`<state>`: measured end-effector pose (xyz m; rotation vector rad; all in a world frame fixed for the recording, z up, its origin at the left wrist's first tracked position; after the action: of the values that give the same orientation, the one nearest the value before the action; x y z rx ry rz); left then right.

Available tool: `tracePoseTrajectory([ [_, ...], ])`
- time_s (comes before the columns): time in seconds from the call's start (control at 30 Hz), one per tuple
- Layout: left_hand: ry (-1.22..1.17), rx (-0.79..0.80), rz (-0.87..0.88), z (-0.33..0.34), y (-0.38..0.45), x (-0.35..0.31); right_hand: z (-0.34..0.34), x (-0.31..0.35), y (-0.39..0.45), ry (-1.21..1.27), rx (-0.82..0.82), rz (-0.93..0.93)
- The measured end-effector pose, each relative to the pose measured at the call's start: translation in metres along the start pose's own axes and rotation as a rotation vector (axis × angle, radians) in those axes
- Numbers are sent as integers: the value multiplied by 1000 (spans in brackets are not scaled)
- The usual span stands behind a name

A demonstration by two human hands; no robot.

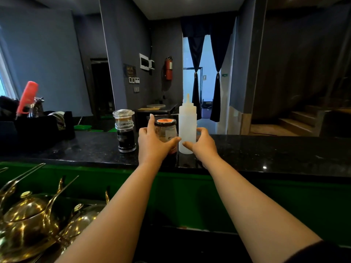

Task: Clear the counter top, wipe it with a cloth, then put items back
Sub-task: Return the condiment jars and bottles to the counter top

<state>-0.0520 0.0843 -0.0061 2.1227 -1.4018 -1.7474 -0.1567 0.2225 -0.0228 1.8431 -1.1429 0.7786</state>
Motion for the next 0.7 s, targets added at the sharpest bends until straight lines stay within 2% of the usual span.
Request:
tracePoseTrajectory([
  [0.2,-16,-104,25,5,-17,22,3,-1,0,-32,-29,-8],
  [0.4,-54,-134,26,15,-10,18,3,-2,1,-67,-41,-28],
  [0.7,39,-16,-13,4,-36,14,-1,-3,-20,-163,-73,-17],
])
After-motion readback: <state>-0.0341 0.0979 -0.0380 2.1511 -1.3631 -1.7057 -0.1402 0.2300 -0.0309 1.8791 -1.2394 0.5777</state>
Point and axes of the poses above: each hand's wrist, its own y-axis towards the middle knuckle, its own z-axis out of the palm, x = y × z, the point moved 5 cm from there along y, towards the middle knuckle, and after that the axes turned 4 degrees about -y, right-handed, at the moved point
